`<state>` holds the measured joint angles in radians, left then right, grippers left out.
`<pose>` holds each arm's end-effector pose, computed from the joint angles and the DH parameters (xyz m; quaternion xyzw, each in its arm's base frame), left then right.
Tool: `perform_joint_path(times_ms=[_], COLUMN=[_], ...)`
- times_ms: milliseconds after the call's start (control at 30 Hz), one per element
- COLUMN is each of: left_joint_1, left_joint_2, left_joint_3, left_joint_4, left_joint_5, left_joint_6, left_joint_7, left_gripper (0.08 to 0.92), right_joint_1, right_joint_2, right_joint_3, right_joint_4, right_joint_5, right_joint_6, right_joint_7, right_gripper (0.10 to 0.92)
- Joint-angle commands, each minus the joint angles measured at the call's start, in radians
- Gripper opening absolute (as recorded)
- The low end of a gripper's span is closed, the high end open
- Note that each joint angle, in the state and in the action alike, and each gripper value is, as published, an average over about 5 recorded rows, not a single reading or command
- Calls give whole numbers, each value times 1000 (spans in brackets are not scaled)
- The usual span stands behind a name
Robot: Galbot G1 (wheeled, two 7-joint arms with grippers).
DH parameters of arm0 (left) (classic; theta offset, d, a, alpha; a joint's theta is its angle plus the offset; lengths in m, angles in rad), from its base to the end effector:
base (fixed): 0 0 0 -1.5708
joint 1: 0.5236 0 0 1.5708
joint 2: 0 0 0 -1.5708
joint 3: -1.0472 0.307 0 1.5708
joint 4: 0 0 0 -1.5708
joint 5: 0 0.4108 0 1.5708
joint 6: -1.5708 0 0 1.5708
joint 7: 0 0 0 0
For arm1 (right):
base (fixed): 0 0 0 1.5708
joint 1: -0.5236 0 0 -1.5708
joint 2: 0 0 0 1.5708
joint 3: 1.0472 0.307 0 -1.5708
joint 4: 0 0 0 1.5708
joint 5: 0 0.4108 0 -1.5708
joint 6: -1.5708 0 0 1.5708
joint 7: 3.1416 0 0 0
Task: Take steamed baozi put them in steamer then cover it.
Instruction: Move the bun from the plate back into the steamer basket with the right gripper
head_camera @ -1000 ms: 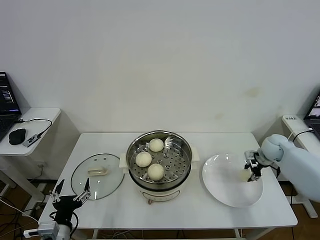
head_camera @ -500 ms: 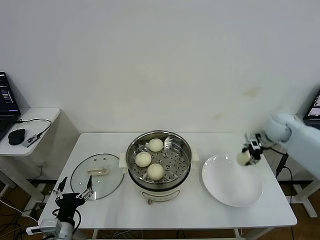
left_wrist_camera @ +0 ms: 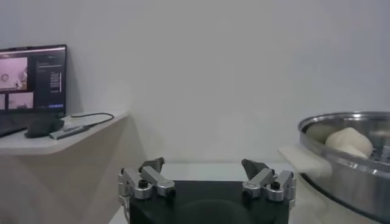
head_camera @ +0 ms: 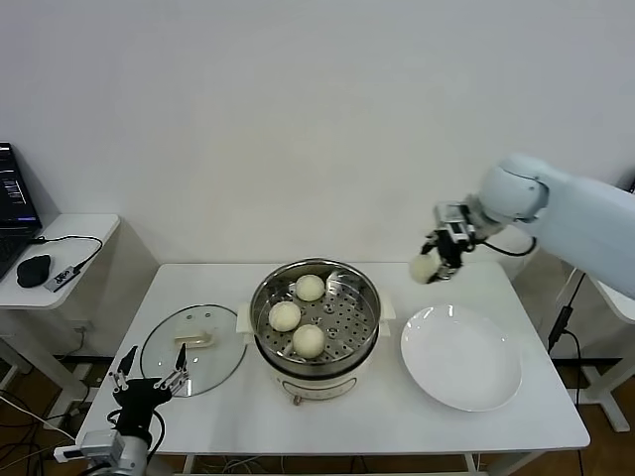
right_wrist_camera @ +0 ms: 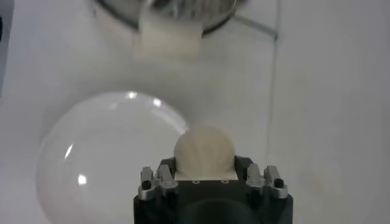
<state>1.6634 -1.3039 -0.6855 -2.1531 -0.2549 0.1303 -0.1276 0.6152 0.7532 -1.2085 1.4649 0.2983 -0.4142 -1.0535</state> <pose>0.2396 0.0747 -0.2476 0.0576 -0.9953 -0.0329 0.0701 0.5376 0.0201 -0.0165 0.5002 -0.5782 0.5616 0.3163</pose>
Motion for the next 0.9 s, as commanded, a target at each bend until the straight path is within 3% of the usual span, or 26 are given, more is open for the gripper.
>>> perform_joint_path(times_ms=[33, 300, 900], left_joint_1=[3, 7, 4], left_joint_2=[0, 3, -4], left_joint_3=[-15, -39, -38], left_joint_4=[4, 1, 9], left_joint_5=[-7, -10, -12], left_joint_6=[-2, -2, -7], left_joint_7=[1, 1, 3], left_gripper=[823, 823, 823], right_joint_1=[63, -64, -151], right_joint_2=[221, 341, 369], right_joint_3=[-96, -68, -79], right_joint_4=[29, -65, -121], right_joint_5=[240, 226, 128], right_joint_6=[-142, -195, -206], right_joint_7=[122, 162, 170], right_gripper=[610, 611, 611])
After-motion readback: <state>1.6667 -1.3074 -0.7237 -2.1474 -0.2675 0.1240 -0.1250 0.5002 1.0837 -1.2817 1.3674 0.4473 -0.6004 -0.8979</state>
